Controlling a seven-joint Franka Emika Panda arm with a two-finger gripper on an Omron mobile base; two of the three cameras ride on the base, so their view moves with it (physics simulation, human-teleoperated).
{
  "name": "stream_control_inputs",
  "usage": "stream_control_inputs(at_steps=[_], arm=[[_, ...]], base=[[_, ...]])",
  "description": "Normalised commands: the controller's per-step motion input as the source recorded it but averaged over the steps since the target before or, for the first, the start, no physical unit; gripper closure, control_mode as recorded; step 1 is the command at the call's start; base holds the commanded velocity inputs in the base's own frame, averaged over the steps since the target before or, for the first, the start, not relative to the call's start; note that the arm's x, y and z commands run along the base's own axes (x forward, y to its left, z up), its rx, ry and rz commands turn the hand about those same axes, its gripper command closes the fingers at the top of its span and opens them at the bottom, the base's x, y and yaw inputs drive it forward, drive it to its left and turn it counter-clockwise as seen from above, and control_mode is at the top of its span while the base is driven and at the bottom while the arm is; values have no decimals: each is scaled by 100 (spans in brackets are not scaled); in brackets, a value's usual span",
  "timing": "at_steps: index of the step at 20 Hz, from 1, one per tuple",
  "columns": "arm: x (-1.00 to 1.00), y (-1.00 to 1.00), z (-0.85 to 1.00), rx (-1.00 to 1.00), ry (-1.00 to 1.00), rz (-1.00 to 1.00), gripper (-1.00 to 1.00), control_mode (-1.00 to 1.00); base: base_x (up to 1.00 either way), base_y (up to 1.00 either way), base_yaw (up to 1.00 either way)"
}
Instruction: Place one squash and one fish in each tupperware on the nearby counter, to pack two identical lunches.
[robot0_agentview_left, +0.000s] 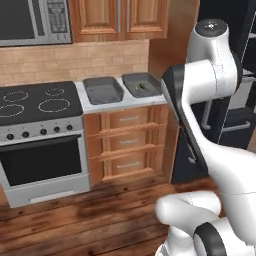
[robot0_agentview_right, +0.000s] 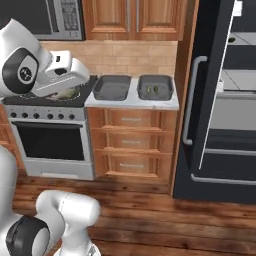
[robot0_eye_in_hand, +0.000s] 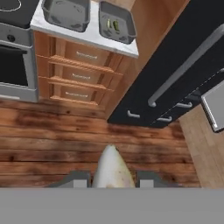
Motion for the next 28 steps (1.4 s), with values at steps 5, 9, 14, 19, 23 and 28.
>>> stream_control_inputs(at_steps=[5,9,14,19,23,28], arm=[[0,0,0,0,0,0,100,100],[0,0,0,0,0,0,100,100],[0,0,0,0,0,0,100,100],[0,0,0,0,0,0,100,100],[0,0,0,0,0,0,100,100],[-15,0,-12,0,4,0,100,-100]], base=[[100,2,1],[100,3,0],[100,22,0],[100,32,0],[85,31,0],[7,11,0]])
